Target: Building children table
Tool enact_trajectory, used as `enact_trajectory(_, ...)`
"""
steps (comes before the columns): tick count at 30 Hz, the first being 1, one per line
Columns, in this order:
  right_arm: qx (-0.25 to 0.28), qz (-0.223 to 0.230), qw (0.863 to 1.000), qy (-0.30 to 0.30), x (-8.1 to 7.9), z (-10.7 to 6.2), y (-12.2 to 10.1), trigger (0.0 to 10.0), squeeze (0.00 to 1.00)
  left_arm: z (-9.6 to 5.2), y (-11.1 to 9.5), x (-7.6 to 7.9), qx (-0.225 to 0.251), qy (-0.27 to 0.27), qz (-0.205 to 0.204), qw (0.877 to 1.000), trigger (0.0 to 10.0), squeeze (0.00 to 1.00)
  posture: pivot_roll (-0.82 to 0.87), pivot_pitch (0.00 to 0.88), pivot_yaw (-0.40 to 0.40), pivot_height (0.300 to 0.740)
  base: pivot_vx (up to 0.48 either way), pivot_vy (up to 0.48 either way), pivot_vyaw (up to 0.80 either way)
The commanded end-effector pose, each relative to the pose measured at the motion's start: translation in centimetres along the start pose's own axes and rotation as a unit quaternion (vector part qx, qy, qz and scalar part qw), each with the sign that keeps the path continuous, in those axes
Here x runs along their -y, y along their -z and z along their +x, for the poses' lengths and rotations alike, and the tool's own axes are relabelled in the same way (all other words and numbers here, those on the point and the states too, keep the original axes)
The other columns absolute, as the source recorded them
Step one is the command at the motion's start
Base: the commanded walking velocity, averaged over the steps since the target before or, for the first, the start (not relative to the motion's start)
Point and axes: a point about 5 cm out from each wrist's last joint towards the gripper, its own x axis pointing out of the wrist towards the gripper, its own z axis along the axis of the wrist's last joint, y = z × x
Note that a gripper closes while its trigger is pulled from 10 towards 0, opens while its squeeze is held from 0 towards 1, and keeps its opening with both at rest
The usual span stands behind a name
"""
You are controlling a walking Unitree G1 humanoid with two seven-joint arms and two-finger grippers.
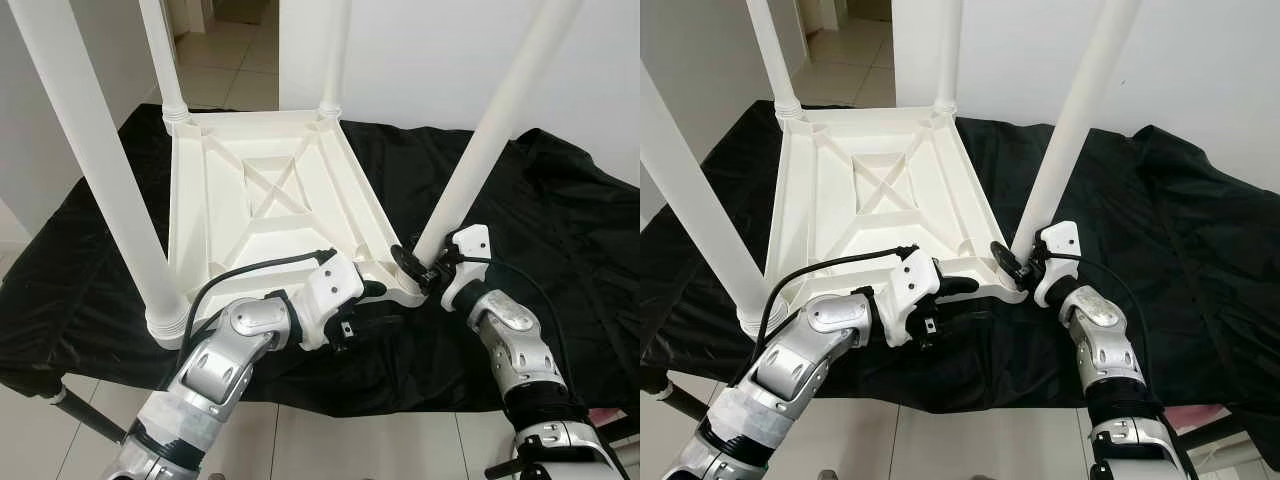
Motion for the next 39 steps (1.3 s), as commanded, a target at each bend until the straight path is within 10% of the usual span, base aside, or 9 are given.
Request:
enact_trajectory(1,-0.023,0.000,1.000,-0.014,-0.3,-0.1,0.9,0.0,0.00,-0.1,0.1,-0.2,-0.006,-0.015,0.001,1.000,10.0,0.00,0.00,0.000,-0.065,0.740,0.000,0.000,0.00)
enact_trajectory(5,-0.023,0.004,1.000,-0.018,-0.2,-0.3,1.1,0.0,0.00,-0.1,0.2,-0.2,-0.006,-0.015,-0.001,1.000,10.0,0.00,0.00,0.000,-0.063,0.740,0.000,0.000,0.00)
enact_trajectory(6,-0.023,0.007,1.000,-0.017,-0.1,-0.3,1.2,10.0,0.00,-0.1,0.2,-0.1,-0.005,-0.014,-0.001,1.000,10.0,0.00,-0.01,0.000,-0.061,0.740,0.000,0.000,0.00)
enact_trajectory(20,-0.027,0.034,0.996,0.076,0.4,-0.5,1.7,10.0,0.00,0.0,0.2,-0.2,-0.005,-0.013,0.000,1.000,10.0,0.00,-0.02,0.000,-0.064,0.740,0.000,0.000,0.00)
enact_trajectory(27,-0.035,0.055,0.971,0.229,-0.3,-0.9,1.9,10.0,0.00,0.1,0.3,-0.1,-0.005,-0.014,-0.003,1.000,10.0,0.00,-0.03,0.000,-0.067,0.740,0.000,0.000,0.00)
enact_trajectory(39,-0.044,0.097,0.941,0.322,-6.1,0.7,2.3,10.0,0.00,0.3,0.2,0.0,-0.002,-0.012,-0.005,1.000,10.0,0.00,-0.02,0.000,-0.069,0.740,0.000,0.000,0.00)
